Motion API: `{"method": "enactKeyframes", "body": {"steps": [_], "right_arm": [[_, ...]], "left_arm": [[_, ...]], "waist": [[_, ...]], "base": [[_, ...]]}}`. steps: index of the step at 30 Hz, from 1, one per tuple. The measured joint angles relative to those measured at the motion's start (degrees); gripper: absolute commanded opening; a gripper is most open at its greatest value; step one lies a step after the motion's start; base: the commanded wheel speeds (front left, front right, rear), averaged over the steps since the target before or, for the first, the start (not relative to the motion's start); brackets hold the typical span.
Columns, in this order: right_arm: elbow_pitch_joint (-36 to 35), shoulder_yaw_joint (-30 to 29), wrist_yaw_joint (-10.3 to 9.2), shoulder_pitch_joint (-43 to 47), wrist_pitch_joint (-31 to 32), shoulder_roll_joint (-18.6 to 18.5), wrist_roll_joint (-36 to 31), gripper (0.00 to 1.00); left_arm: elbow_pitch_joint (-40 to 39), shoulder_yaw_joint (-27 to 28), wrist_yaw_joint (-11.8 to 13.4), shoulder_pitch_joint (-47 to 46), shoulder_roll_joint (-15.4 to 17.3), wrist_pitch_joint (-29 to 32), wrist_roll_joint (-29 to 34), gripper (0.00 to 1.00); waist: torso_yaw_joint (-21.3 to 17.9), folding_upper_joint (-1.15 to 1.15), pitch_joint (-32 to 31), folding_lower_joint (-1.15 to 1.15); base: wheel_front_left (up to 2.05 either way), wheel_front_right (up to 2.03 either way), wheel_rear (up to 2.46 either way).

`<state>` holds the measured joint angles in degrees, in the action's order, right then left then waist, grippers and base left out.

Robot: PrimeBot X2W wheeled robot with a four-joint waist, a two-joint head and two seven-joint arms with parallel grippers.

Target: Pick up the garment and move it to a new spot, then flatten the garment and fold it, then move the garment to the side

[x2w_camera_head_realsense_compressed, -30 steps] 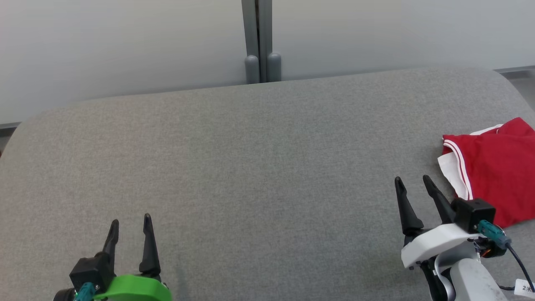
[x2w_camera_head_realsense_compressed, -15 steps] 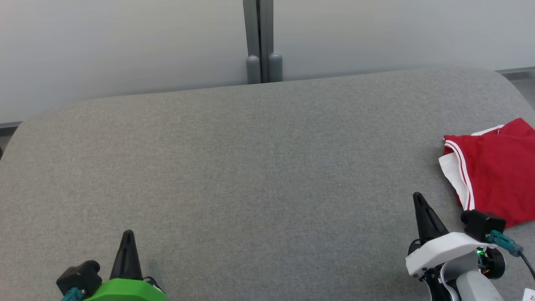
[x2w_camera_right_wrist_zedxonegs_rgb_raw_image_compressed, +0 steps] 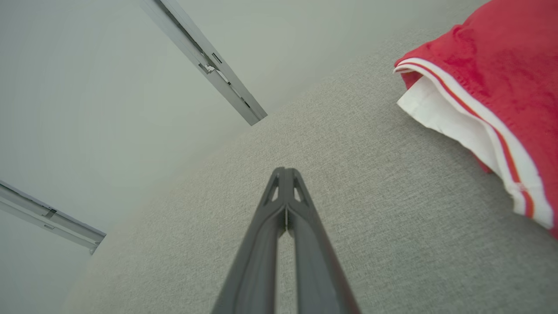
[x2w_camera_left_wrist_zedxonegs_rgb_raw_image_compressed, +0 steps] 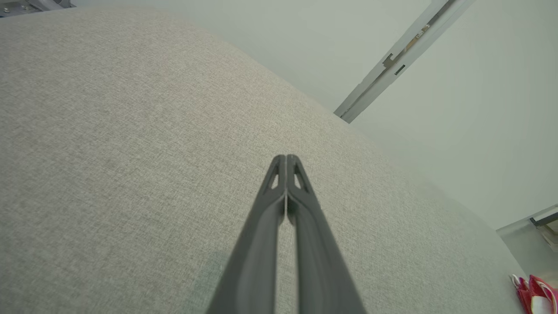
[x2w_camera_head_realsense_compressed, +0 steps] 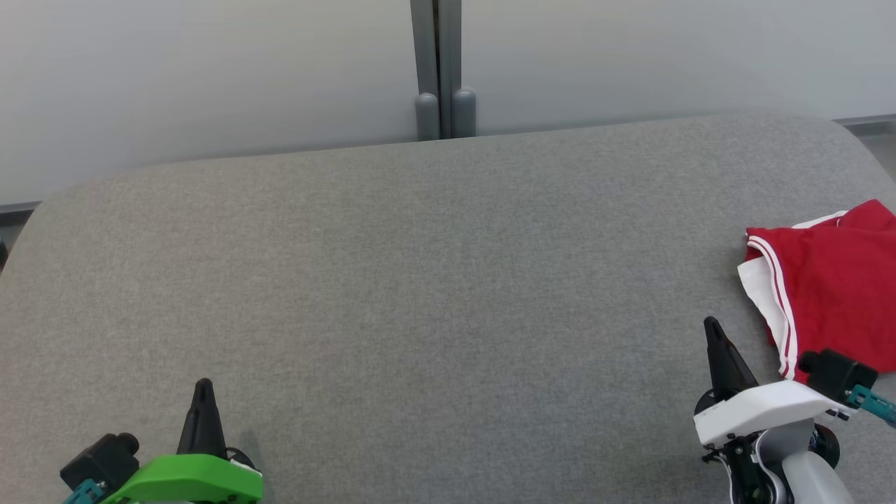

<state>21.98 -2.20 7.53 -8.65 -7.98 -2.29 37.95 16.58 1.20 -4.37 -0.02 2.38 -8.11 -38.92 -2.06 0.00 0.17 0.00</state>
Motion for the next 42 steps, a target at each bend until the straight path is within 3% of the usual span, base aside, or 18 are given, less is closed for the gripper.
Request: {"method": "enactKeyframes", "body": {"steps": [42], "right_arm": [[-3.9, -2.4, -0.01, 0.8, 7.8, -0.2, 29.3, 0.00]], "left_arm": [[-2.3, 2.8, -0.7, -3.1, 0.1, 7.9, -28.8, 0.00]], "waist": [[0.9, 0.00, -0.1, 0.00]], "base": [[0.00, 0.00, 0.00]]}}
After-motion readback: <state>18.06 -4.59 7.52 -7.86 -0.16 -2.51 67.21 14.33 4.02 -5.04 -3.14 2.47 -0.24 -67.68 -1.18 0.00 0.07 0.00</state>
